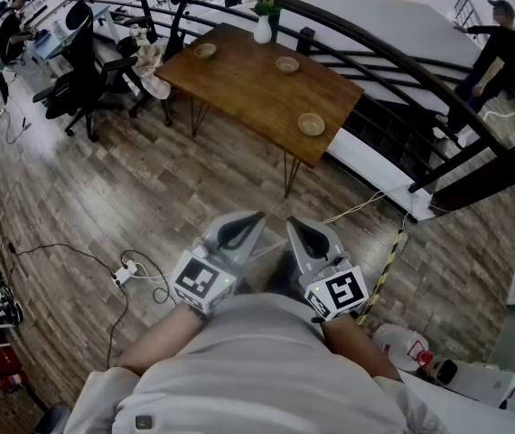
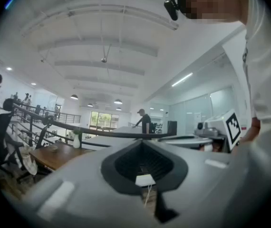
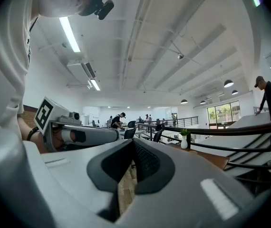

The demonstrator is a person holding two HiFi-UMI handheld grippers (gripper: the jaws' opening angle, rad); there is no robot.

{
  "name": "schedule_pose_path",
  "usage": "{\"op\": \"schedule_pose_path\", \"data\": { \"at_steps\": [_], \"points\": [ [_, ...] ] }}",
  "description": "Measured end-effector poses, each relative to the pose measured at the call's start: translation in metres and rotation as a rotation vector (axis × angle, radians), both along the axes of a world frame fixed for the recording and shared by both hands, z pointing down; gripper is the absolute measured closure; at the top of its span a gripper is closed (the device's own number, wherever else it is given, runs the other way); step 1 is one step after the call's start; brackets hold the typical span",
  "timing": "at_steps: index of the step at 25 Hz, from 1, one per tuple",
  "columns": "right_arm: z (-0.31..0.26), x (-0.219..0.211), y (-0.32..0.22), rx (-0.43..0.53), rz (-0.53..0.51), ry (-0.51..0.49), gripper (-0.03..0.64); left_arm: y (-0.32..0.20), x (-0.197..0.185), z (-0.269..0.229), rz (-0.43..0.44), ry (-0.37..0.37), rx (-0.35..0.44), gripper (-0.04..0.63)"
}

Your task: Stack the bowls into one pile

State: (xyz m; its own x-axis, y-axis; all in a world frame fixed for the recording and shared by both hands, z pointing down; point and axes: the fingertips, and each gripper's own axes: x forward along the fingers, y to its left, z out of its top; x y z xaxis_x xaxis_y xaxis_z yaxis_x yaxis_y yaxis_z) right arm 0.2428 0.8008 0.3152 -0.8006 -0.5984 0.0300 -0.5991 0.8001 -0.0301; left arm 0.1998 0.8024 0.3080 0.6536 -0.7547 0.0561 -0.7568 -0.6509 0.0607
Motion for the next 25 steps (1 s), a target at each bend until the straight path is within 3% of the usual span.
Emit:
{"op": "schedule_pose_path", "data": {
  "at_steps": [16,25],
  "points": [
    [0.018,0.02,-0.036,-0.043,-0.018,-0.004,0.611,-0.039,0.022,0.018,0.007,-0.008,-0.039,0.591],
    [0.03,0.049,-0.108,-0.071,-0.015,-0.003,0.611,-0.111,0.049,0.033,0.0,0.0,-0.064,0.591]
  ]
}}
